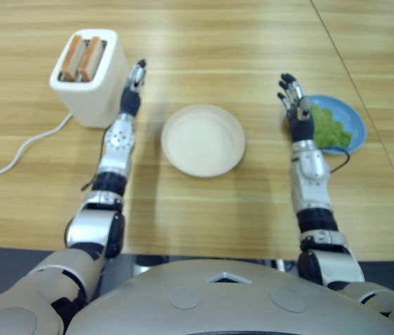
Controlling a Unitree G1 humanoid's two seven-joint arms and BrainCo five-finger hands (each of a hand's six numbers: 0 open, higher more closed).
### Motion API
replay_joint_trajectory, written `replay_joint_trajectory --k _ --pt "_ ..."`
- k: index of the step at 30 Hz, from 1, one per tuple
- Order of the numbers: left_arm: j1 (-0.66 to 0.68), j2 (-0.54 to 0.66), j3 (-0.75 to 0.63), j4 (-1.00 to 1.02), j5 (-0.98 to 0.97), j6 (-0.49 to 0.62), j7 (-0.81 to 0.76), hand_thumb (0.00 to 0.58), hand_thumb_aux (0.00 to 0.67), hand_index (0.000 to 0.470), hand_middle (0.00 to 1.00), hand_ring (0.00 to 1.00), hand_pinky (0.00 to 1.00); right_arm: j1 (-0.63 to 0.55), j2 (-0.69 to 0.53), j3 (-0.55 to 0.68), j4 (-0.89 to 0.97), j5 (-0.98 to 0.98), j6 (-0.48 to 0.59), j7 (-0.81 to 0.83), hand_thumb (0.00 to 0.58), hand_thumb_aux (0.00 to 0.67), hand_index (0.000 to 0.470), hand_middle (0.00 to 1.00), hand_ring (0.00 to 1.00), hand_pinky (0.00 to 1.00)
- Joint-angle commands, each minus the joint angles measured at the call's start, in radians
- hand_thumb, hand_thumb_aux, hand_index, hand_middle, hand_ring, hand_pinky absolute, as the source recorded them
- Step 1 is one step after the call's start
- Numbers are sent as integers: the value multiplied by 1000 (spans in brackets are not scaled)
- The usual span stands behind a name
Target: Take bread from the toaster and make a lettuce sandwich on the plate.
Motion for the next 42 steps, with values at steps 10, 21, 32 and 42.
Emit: replay_joint_trajectory --k 10,21,32,42 --pt "23 0 -9 -51 0 -4 -13 0 0 0 0 0 0 7 -3 1 14 -5 10 0 0 0 0 0 0 0" --pt "151 287 193 -1003 521 356 142 0 0 0 0 0 0 24 -2 1 18 -9 11 -8 0 0 0 0 0 0" --pt "0 473 15 -273 871 714 312 0 0 0 0 0 0 13 1 8 32 -10 9 -4 0 0 0 0 0 0" --pt "-134 447 -140 56 792 670 371 0 0 0 0 0 0 18 -4 8 34 -9 12 4 0 0 0 0 0 0"
